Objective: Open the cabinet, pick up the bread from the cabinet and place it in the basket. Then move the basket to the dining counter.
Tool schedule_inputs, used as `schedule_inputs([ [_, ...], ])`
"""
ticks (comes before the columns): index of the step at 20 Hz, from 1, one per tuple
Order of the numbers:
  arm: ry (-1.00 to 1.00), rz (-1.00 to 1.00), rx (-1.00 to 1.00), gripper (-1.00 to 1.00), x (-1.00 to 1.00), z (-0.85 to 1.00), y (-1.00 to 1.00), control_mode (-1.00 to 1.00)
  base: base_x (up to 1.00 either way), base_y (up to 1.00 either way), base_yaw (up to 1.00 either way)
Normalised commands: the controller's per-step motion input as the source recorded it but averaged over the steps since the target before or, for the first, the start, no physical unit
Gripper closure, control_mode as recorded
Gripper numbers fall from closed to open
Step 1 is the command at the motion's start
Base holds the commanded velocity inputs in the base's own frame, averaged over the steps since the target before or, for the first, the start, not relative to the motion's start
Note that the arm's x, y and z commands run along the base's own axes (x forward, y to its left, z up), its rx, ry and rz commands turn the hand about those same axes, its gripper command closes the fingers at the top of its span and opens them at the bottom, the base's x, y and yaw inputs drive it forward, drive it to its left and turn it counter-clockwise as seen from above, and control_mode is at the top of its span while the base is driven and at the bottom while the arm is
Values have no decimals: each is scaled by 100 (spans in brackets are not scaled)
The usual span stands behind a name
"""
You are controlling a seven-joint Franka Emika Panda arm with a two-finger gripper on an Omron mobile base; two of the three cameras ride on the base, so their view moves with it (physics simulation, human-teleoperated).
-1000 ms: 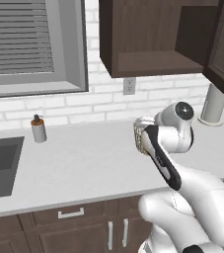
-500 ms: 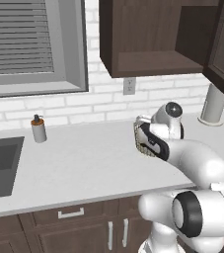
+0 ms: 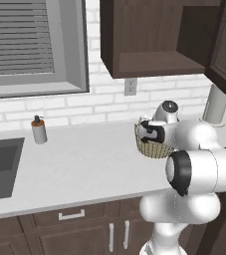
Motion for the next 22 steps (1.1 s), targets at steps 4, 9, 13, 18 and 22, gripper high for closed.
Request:
schedule_inputs([
  [4, 0, 0, 0, 100, 55, -41, -1, -100, 0, 0, 0],
  [9, 10, 0, 0, 100, 43, 1, 0, -100, 0, 0, 0],
  [13, 14, 0, 0, 100, 26, 0, -2, -100, 0, 0, 0],
  [18, 15, 0, 0, 100, 20, 0, -7, -100, 0, 0, 0],
  [22, 11, 0, 0, -100, 5, 0, 0, -100, 0, 0, 0],
])
